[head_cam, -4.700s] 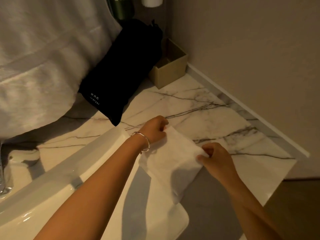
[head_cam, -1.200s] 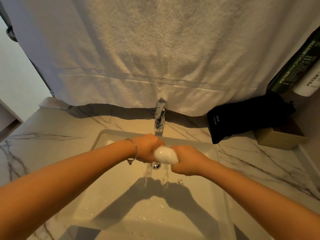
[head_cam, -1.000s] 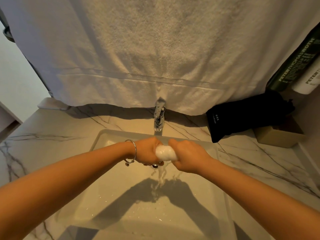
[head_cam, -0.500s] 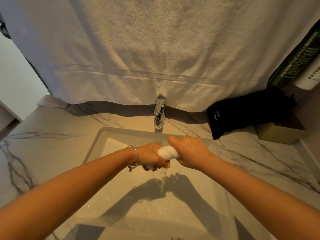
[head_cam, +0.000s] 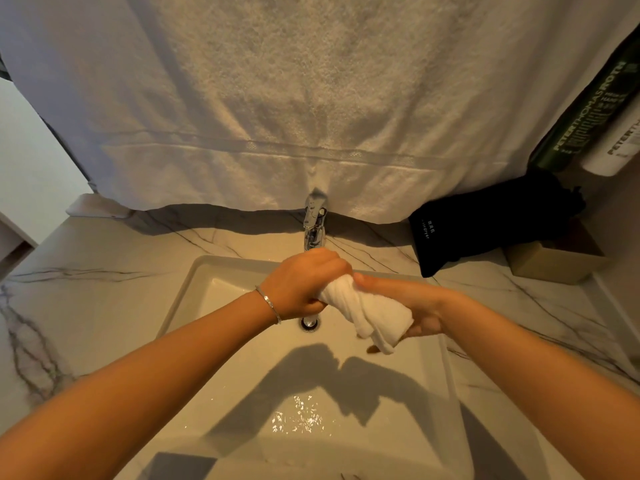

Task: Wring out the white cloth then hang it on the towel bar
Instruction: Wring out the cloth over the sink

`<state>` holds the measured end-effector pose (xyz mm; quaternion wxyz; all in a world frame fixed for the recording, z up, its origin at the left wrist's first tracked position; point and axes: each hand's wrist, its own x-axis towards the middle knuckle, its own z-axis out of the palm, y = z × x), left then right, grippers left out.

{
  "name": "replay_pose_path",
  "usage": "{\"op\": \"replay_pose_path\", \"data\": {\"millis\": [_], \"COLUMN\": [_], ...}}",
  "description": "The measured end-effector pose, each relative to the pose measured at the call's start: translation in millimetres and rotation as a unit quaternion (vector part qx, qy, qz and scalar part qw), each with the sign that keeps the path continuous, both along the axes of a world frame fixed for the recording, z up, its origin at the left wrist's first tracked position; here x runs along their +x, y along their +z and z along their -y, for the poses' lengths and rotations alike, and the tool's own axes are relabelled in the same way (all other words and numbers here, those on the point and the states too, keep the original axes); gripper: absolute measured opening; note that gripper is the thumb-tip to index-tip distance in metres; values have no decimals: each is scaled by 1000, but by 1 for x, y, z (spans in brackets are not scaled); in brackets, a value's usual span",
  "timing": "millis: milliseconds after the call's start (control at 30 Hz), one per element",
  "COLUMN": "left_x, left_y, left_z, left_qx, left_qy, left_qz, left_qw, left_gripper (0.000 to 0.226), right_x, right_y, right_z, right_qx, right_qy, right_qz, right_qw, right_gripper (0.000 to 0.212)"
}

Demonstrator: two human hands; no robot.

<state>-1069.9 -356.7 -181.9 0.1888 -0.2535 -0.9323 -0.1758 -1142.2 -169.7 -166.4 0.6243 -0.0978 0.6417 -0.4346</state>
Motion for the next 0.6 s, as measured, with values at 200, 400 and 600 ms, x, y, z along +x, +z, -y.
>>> {"op": "replay_pose_path", "data": {"millis": [200,400,600], "left_x": [-12,-18,-9], "left_y": [6,4,5], "left_z": [10,5,-5], "left_qx": [-170,-226,26], "left_qy": [-51,111,146], "left_qz": [-68,230,333], "left_qw": [982,940,931], "left_gripper": [50,36,28], "right_x": [15,17,4], "right_y": [-2,-10,-8], "right_z": [9,34,35], "right_qx": [12,132,140], "right_qy": [94,110,158], "right_qz": [41,-472,-701], "right_qw": [995,865,681], "right_gripper": [21,19,37]}}
